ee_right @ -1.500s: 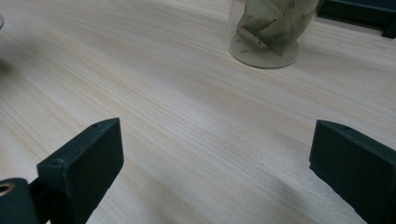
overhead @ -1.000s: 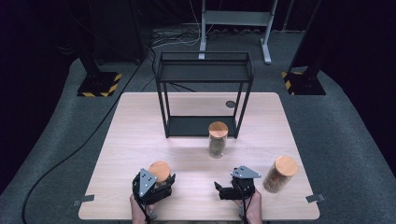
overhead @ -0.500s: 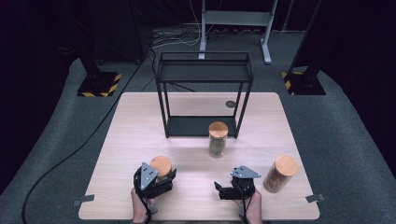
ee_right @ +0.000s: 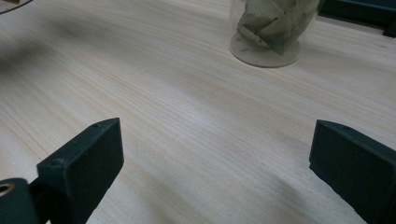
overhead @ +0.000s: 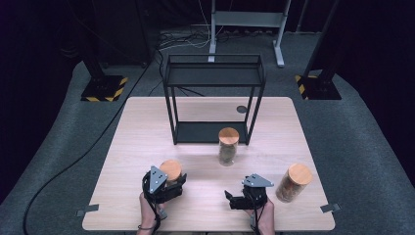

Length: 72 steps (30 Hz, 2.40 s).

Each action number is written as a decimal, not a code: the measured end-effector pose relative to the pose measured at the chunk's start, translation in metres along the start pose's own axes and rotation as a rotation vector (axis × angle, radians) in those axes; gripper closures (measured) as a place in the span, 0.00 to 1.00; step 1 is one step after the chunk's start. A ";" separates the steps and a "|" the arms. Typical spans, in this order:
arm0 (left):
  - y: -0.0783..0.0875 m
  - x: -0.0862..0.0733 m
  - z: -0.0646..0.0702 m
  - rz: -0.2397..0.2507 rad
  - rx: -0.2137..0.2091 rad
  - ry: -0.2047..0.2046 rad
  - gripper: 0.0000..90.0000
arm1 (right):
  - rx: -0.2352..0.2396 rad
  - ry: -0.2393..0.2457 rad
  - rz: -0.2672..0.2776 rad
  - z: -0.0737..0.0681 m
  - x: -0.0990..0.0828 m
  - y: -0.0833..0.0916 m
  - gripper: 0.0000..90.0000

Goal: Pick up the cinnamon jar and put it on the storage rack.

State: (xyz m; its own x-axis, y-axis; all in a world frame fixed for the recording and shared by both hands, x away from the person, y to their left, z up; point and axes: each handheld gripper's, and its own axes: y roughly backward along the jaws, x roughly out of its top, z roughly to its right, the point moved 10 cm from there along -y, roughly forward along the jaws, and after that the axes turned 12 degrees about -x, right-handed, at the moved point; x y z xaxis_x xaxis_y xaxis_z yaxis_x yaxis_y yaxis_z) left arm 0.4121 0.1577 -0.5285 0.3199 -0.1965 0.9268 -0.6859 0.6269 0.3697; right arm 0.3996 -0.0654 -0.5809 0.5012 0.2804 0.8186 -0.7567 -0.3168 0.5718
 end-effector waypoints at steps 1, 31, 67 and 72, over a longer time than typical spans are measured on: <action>-0.001 0.001 0.000 0.001 0.000 -0.001 0.28 | -0.001 0.000 -0.002 0.000 0.000 0.000 0.03; -0.014 0.012 -0.008 0.007 -0.014 0.014 0.28 | -0.002 0.006 -0.002 -0.001 0.000 0.000 0.03; -0.038 0.017 -0.015 -0.014 -0.009 0.012 0.28 | -0.003 0.006 0.002 0.000 0.000 0.000 0.03; -0.041 0.018 -0.016 -0.011 -0.011 0.015 0.28 | -0.003 0.010 0.002 0.000 0.000 0.000 0.03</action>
State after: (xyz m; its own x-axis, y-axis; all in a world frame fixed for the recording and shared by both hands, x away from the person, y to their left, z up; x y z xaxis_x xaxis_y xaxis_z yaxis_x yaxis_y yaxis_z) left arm 0.4564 0.1401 -0.5281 0.3374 -0.1926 0.9215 -0.6746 0.6332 0.3794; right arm 0.3994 -0.0651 -0.5809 0.4955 0.2888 0.8192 -0.7592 -0.3143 0.5699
